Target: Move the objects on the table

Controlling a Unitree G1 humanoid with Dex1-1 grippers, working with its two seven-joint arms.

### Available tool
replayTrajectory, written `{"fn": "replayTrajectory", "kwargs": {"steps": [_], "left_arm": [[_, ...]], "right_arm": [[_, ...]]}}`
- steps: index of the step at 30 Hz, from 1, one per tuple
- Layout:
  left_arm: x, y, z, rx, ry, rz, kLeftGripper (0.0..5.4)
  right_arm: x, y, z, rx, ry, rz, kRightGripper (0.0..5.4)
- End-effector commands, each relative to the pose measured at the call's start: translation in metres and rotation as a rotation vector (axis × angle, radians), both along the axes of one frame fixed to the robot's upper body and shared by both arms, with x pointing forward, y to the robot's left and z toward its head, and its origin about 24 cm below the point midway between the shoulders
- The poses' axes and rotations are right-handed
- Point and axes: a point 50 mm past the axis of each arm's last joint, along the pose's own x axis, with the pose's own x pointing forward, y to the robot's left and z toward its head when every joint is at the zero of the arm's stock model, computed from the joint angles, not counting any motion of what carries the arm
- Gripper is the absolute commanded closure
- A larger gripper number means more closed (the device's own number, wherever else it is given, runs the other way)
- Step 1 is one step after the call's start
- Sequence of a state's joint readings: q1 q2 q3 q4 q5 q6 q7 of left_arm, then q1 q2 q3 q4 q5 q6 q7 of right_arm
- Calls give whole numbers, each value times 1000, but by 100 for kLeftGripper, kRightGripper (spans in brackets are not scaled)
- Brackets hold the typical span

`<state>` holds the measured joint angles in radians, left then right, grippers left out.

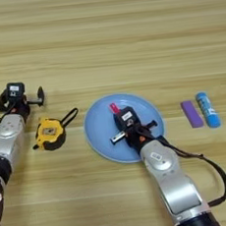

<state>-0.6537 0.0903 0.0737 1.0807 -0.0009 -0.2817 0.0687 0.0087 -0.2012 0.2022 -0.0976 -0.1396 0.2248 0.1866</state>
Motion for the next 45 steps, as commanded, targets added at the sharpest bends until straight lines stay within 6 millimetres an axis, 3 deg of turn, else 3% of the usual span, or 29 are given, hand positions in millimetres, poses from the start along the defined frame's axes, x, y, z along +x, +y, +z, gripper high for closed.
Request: {"fn": "replayTrajectory", "kwargs": {"steps": [1,15,20,29,35,45], "left_arm": [[3,-3,4,11,-10,-6,0],[3,-3,4,11,-9,-6,0],[3,-3,4,11,-10,-6,0],[3,-3,4,11,-10,-6,0],[3,-3,4,11,-10,-5,0],[3,-3,4,10,-10,-5,0]], "right_arm": [[-6,14,0,60,20,86,392],[-8,20,14,221,23,135,243],[-6,9,23,217,-15,100,177],[4,-29,30,114,-80,-35,77],[4,-33,31,110,-81,-45,11],[5,-38,28,92,-70,-50,2]]}}
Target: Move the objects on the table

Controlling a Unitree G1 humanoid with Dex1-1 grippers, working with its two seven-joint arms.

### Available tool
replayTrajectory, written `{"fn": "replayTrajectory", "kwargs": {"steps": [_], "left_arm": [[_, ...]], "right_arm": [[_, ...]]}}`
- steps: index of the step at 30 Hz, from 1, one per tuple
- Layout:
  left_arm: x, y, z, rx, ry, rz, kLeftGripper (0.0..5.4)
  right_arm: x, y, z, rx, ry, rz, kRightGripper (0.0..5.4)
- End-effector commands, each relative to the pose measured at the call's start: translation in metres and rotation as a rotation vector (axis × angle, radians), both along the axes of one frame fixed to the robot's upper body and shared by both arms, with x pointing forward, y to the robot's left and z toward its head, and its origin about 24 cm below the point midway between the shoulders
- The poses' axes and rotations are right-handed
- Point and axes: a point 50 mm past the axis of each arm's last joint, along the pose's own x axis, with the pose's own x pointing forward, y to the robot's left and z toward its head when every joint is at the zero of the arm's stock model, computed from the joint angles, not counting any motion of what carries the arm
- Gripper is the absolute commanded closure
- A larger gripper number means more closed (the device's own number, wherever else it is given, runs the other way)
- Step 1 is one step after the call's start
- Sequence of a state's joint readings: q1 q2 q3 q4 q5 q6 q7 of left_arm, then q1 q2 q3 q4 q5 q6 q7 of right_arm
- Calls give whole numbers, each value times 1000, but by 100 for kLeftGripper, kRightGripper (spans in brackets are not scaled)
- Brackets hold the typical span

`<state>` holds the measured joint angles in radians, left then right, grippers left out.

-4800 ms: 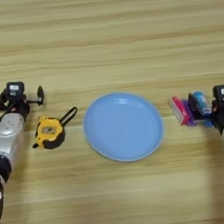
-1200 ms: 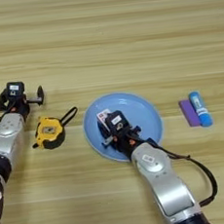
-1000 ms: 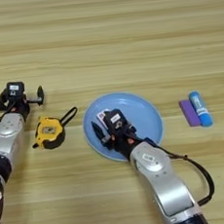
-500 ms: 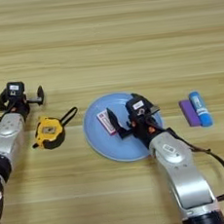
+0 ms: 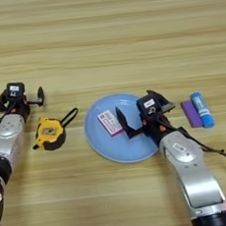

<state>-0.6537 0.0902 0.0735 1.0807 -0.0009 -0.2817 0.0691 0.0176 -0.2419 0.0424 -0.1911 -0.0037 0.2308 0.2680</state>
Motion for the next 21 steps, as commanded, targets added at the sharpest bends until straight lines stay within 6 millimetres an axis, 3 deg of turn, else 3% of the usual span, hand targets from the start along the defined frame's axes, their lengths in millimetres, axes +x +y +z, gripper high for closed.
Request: {"fn": "replayTrajectory", "kwargs": {"steps": [1,14,21], "left_arm": [[3,-3,4,10,-10,-6,0],[3,-2,4,4,-13,-7,0],[3,-2,4,5,-13,-6,0]], "right_arm": [[2,-3,1,-16,-2,0,2],[2,-3,-2,-12,5,-2,2],[0,12,-8,-18,37,70,2]]}}
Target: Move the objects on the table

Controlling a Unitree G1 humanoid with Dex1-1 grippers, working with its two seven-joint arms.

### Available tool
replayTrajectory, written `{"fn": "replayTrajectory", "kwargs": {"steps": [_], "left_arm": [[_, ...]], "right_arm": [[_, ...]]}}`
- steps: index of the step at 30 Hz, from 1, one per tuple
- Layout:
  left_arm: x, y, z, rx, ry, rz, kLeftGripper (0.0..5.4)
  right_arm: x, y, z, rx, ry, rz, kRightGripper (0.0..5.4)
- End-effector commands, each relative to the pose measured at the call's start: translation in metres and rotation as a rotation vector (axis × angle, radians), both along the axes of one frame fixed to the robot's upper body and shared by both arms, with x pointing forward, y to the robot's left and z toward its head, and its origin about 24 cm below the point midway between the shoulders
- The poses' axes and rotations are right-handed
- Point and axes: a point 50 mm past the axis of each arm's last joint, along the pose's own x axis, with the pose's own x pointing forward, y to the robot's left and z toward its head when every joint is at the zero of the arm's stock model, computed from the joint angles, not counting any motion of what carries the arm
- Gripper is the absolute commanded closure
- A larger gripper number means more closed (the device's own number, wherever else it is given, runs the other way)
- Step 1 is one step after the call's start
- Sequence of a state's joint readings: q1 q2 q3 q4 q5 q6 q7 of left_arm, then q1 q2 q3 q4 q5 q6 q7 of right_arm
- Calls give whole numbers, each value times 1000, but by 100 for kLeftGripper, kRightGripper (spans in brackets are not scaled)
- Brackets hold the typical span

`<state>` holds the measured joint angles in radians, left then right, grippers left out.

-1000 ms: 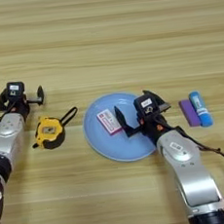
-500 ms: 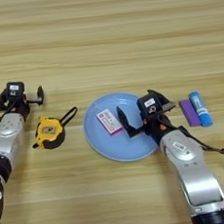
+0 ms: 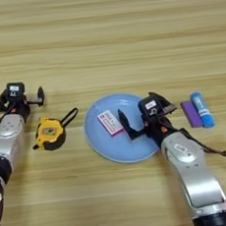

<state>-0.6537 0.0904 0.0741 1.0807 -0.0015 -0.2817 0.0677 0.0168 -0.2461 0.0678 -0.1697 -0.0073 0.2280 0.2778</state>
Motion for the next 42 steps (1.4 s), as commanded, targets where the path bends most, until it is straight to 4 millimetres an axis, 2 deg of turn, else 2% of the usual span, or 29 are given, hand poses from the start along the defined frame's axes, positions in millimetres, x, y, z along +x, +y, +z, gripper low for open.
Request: {"fn": "replayTrajectory", "kwargs": {"steps": [1,7,22,41,42], "left_arm": [[3,-2,4,6,-12,-5,0],[3,-2,4,7,-12,-6,0],[3,-3,4,8,-12,-6,0],[3,-3,4,7,-12,-6,0],[3,-3,4,7,-12,-6,0]], "right_arm": [[0,10,-3,-11,16,54,2],[0,22,-6,-13,32,98,2],[2,33,-19,-18,105,143,2],[3,32,-29,-32,196,126,2],[3,32,-29,-30,199,126,17]]}}
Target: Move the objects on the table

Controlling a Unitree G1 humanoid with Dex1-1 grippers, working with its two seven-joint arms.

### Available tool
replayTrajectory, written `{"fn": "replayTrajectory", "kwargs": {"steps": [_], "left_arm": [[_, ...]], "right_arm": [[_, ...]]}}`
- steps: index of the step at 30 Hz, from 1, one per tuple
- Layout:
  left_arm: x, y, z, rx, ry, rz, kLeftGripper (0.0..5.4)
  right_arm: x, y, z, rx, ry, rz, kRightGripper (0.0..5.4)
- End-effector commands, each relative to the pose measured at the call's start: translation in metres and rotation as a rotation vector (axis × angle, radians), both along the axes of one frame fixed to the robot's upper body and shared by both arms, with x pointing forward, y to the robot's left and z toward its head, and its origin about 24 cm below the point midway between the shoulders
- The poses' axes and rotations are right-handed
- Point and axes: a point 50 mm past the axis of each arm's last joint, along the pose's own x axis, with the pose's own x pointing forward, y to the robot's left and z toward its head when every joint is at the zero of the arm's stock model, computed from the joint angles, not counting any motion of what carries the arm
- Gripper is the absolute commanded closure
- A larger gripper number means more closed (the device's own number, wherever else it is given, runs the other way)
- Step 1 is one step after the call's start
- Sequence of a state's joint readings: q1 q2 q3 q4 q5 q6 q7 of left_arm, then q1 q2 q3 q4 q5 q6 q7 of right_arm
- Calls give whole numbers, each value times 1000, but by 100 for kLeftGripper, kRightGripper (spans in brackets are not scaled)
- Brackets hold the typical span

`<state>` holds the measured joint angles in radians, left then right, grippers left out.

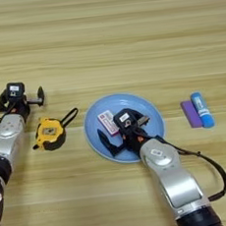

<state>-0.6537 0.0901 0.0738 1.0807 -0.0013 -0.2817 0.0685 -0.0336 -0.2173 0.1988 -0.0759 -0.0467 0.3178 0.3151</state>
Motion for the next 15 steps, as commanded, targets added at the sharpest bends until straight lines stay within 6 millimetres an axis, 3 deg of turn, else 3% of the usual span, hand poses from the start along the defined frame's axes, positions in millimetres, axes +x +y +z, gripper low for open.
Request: {"fn": "replayTrajectory", "kwargs": {"steps": [1,15], "left_arm": [[3,-3,4,7,-12,-6,0],[3,-3,4,5,-15,-4,0]], "right_arm": [[1,-2,-4,-2,41,-3,22],[1,-3,-7,8,60,-5,171]]}}
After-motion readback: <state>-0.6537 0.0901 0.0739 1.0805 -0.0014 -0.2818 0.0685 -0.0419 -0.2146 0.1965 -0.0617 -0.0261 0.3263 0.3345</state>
